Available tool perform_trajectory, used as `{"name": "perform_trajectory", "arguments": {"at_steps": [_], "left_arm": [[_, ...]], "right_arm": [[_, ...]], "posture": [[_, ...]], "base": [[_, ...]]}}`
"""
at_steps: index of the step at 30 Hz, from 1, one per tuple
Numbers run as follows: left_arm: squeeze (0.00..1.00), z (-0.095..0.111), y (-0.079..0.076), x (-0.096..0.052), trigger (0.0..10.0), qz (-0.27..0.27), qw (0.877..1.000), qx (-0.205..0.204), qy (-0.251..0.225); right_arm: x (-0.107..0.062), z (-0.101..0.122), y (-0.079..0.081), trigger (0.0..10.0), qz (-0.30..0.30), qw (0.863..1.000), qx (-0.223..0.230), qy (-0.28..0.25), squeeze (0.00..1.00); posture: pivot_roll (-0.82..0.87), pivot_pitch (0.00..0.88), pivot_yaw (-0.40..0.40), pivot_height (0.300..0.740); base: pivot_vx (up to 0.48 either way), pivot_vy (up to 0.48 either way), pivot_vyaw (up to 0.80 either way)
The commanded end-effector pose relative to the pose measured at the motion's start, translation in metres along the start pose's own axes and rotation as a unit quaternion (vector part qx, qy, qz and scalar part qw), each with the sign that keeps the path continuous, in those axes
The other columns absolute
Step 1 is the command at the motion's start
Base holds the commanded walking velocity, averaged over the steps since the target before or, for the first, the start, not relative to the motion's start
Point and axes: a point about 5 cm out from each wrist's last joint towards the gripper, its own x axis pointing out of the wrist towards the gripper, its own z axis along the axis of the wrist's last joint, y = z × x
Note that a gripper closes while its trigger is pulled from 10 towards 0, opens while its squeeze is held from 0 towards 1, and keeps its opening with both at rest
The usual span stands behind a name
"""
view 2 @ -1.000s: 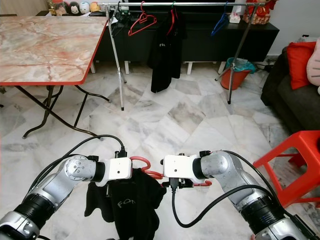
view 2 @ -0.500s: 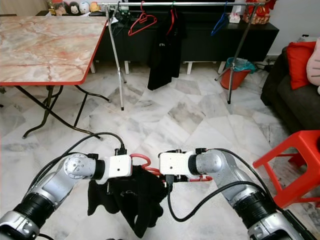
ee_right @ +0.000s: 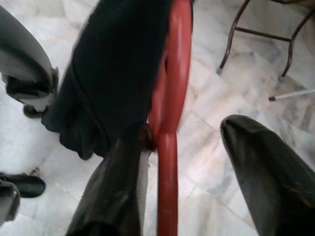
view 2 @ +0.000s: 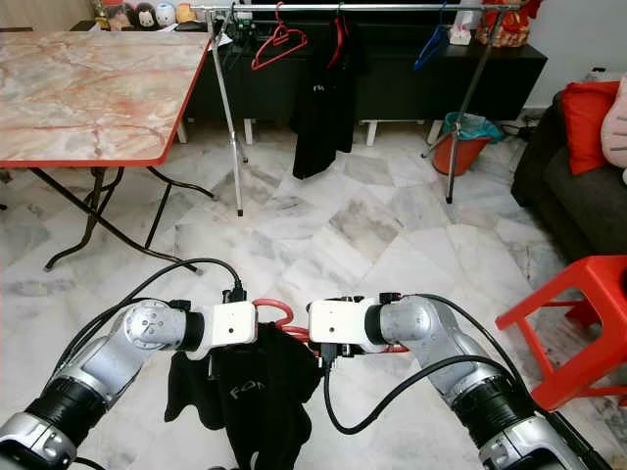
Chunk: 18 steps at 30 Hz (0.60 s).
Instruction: Hang hanger
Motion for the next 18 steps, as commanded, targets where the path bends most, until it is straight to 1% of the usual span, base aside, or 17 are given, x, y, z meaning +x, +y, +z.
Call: {"name": "perform_trajectory", "arguments": {"at_steps": [1, 9, 12, 18], "left_arm": [[0.00, 0.0136, 0.0076, -0.0006, 10.0, 0.007, 0.999, 0.020, -0.025], [0.00, 0.0143, 0.0073, -0.0010, 10.0, 0.002, 0.999, 0.021, -0.026], [0.00, 0.0145, 0.0071, -0.0010, 10.0, 0.000, 0.999, 0.020, -0.027], [0.00, 0.0146, 0.0065, -0.0012, 10.0, -0.005, 0.999, 0.020, -0.027]], "right_arm": [[-0.0006, 0.0078, -0.0042, 0.0, -0.002, 1.000, -0.004, -0.023, 0.00], [0.0005, 0.0092, -0.0008, 0.0, 0.016, 0.999, 0.008, -0.037, 0.00], [0.0001, 0.0071, 0.0022, 0.0, 0.031, 0.999, 0.008, -0.033, 0.00], [-0.0024, 0.0045, 0.0014, 0.0, 0.038, 0.999, 0.008, -0.025, 0.00]], "posture": [[0.02, 0.066, -0.020, 0.740], [0.02, 0.070, -0.018, 0.740], [0.02, 0.070, -0.018, 0.740], [0.02, 0.072, -0.017, 0.740]], "base": [[0.000, 0.000, 0.00], [0.000, 0.000, 0.00], [0.000, 0.000, 0.00], [0.000, 0.000, 0.00]]}}
